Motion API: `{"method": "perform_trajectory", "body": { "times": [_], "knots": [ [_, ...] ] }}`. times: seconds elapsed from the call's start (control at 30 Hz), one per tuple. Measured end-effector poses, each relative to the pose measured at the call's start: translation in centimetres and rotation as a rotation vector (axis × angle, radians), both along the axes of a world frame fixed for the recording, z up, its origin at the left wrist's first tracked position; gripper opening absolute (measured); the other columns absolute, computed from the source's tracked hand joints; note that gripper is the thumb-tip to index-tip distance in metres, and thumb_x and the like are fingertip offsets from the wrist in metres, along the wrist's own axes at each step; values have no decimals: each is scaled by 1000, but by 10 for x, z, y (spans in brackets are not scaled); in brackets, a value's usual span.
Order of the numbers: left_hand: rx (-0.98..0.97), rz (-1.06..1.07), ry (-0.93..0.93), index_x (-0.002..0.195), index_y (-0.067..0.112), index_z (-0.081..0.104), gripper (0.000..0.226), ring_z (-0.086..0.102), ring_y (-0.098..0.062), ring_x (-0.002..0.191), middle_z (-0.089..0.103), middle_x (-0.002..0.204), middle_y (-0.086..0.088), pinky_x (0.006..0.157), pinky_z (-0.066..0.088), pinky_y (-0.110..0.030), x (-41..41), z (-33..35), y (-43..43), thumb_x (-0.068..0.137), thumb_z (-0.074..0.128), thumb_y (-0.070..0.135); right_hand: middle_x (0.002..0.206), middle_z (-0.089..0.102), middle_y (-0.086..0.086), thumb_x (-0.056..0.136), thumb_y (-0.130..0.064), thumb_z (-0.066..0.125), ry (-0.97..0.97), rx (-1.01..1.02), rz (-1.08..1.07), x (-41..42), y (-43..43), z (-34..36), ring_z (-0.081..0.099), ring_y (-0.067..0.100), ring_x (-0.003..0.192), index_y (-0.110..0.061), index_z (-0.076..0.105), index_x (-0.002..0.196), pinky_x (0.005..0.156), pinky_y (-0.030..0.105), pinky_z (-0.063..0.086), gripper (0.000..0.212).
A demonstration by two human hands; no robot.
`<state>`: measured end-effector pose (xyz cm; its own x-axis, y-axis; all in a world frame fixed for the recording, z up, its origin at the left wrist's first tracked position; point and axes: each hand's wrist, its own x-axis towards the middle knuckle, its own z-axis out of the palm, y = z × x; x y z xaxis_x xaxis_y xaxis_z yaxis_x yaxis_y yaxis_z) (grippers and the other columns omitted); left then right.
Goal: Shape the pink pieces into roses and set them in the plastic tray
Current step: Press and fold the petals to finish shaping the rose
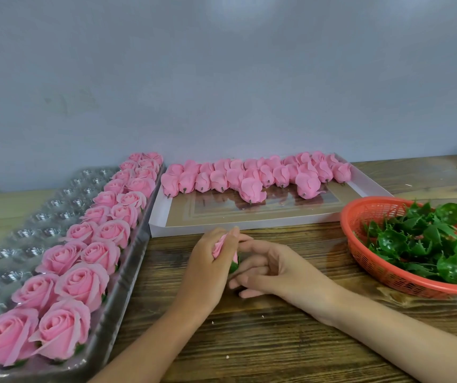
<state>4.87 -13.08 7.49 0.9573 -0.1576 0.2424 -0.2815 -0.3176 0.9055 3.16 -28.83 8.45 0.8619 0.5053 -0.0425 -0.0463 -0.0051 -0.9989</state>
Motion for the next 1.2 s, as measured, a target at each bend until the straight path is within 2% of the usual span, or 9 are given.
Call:
{"method": "perform_trajectory", "body": {
  "times": [0.1,0.23,0.43,0.57,0.73,0.9,1.03,1.1,1.2],
  "knots": [
    [-92,-60,47,102,28,72,44,65,2,92,72,93,14,74,44,-7,-1,3,2,88,38,52,87,75,5,86,3,70,-67,-20,-53,-2,3,-2,72,10,85,-16,64,119,74,23,59,39],
    [-87,-119,42,108,30,70,41,64,3,95,72,96,18,77,43,-5,-5,3,0,93,37,49,77,70,1,81,2,76,-153,-53,-135,-3,6,-6,68,8,74,-12,63,116,69,26,60,40],
    [-53,-151,50,93,36,69,36,63,2,78,69,79,10,67,42,-6,-9,2,-3,94,37,52,66,64,-1,82,-6,78,-323,-163,-204,-3,7,-10,64,13,61,-12,65,108,64,31,59,30],
    [-23,-140,83,94,40,66,36,62,3,83,68,85,14,71,43,-8,-7,0,-2,86,38,62,66,60,-4,84,-19,77,-454,-304,-218,-1,6,-8,58,8,55,-29,65,102,55,25,52,24],
    [0,-145,100,108,40,61,39,61,3,96,67,98,19,82,45,-19,-6,-1,-2,82,44,63,88,61,-9,81,-26,75,-634,-411,-230,-2,4,-6,58,9,69,-53,57,102,65,16,47,38],
    [23,-167,82,111,37,56,48,64,-1,90,67,95,12,82,52,-22,-9,3,-3,74,52,66,103,64,-10,82,-22,76,-621,-342,-242,-1,4,-8,62,13,75,-35,64,110,72,31,54,33],
    [-27,-154,72,113,37,55,57,64,-3,96,65,101,15,82,54,-25,-8,2,-1,67,69,67,103,66,-16,82,-14,76,-603,-286,-250,1,3,-9,65,11,93,-32,65,107,80,23,52,33],
    [-55,-138,56,113,38,56,61,64,-4,99,65,105,15,83,54,-26,-5,0,0,61,75,64,96,67,-15,82,-11,77,-567,-257,-265,3,2,-10,63,8,88,-29,67,106,78,21,49,32],
    [-78,-146,31,112,43,56,66,61,-5,107,64,111,15,86,50,-25,-1,-3,2,54,80,64,93,66,-2,84,-8,76,-498,-199,-289,6,1,-11,58,13,76,-22,69,106,75,29,49,27]
  ]
}}
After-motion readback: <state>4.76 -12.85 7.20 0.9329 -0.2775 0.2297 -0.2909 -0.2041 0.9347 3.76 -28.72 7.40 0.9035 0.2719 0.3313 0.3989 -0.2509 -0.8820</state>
